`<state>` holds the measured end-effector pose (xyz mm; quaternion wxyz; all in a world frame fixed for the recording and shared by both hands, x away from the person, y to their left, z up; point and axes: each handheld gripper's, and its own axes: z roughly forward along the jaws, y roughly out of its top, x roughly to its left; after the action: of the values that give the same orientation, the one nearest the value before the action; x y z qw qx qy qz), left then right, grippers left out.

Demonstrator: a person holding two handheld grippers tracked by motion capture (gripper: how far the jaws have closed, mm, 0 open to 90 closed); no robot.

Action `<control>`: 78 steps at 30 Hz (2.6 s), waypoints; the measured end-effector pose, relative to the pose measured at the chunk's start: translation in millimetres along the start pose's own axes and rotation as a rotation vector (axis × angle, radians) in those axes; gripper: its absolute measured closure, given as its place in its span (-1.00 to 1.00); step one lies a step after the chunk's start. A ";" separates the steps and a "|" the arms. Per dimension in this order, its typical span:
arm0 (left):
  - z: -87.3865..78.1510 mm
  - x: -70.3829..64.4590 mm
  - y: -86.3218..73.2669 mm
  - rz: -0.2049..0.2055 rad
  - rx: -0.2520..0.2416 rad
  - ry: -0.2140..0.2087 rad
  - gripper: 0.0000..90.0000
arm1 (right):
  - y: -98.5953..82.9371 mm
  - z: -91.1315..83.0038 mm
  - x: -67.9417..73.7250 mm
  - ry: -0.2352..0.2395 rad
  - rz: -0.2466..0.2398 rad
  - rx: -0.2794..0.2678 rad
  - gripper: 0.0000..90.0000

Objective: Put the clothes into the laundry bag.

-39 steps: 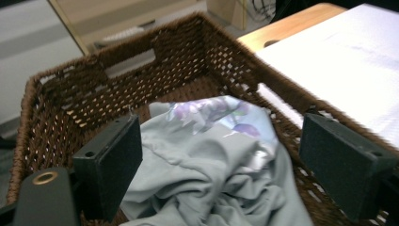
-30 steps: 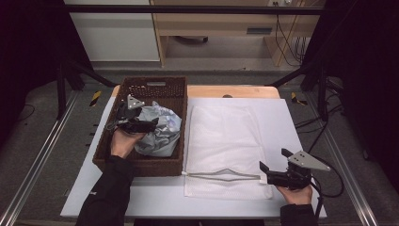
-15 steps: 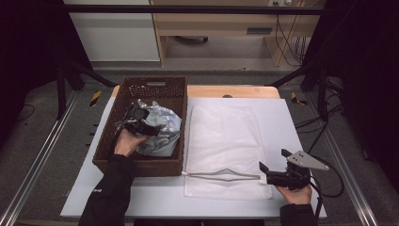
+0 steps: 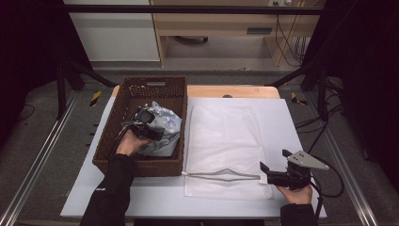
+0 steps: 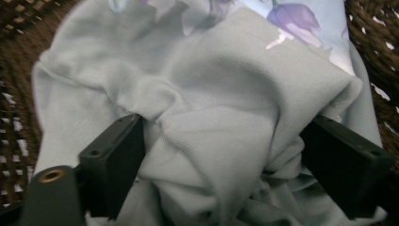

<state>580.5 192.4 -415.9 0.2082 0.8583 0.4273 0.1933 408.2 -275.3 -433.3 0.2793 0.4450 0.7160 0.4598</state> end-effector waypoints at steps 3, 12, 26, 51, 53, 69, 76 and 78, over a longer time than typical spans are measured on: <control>1.9 -0.3 -0.7 -0.001 0.015 -0.023 -0.46 | 0.1 -0.5 -0.2 0.000 0.001 -0.003 -0.90; 0.8 -2.2 -0.8 -0.036 0.074 -0.042 0.14 | 0.2 -1.5 -1.7 0.000 0.008 -0.006 -0.89; -31.1 2.6 -1.5 -0.097 -0.110 -0.021 0.52 | -2.1 -4.1 -6.5 -0.002 0.020 -0.004 -0.87; -129.6 11.8 -19.0 -0.195 -0.682 0.019 0.59 | -3.0 -5.2 -7.9 -0.006 0.027 -0.003 -0.86; -136.8 11.6 -18.3 -0.194 -0.706 0.025 0.59 | -2.9 -5.1 -7.5 -0.005 0.026 -0.005 -0.86; -204.1 3.9 -1.0 -0.164 -0.891 0.054 0.59 | -2.9 -5.7 -7.3 0.000 0.026 -0.007 -0.86; -224.6 -0.4 6.5 -0.159 -0.948 0.034 0.59 | -3.2 -5.4 -7.5 0.000 0.031 -0.005 -0.86; -230.0 -2.4 9.1 -0.152 -0.956 0.035 0.59 | -3.0 -5.2 -7.2 0.001 0.031 -0.005 -0.86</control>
<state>467.8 229.7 -218.7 0.5858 0.6294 0.3556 0.3665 406.0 -284.5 -433.9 0.2730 0.4550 0.7080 0.4660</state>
